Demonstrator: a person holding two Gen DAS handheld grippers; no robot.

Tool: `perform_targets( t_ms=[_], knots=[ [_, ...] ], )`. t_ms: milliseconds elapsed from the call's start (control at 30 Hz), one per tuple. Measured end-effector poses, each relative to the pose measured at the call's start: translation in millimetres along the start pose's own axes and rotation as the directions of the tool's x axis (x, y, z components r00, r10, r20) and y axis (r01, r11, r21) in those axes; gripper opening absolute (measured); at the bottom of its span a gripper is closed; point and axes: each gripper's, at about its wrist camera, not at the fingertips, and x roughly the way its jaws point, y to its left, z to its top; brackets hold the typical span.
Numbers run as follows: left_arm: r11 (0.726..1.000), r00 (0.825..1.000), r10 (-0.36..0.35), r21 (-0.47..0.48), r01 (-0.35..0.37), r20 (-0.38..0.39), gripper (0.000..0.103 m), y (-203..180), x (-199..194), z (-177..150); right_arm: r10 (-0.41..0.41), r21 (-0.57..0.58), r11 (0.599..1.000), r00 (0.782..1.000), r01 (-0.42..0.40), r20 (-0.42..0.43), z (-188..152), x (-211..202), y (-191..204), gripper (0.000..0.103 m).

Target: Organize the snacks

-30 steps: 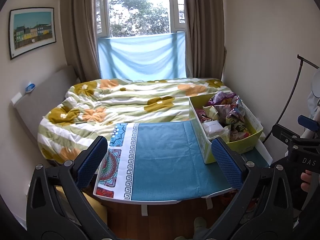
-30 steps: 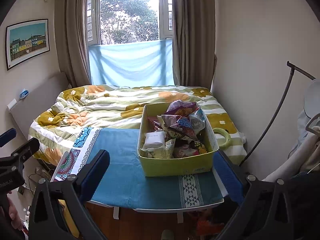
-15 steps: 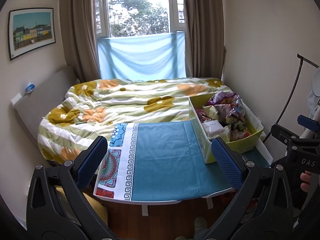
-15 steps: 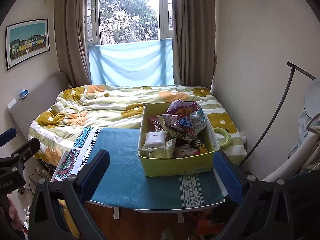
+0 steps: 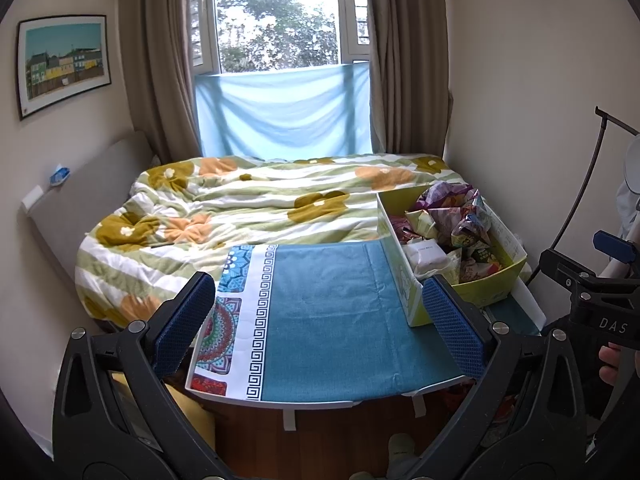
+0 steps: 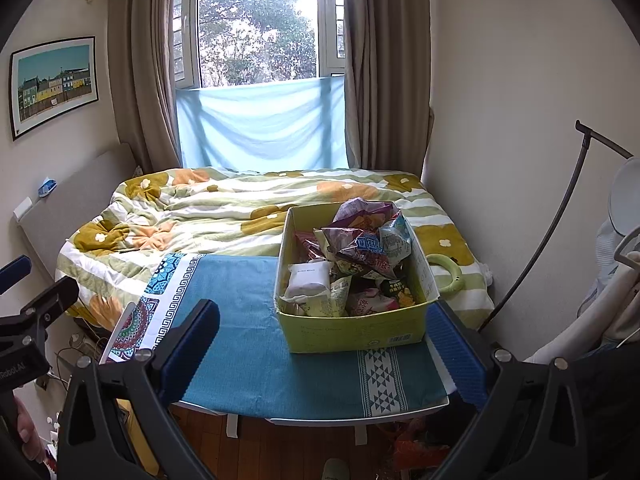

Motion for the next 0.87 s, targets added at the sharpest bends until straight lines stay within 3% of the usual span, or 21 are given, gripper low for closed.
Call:
perform_targets(
  t_ms=[867],
  knots=[
    [1.000,1.000,-0.006,-0.013,0.006,0.016,0.103,6.2,1.7,8.2,0.003,0.003,1.000,1.000,-0.002,-0.002,0.2,4.9,1.4,0.103]
  ],
)
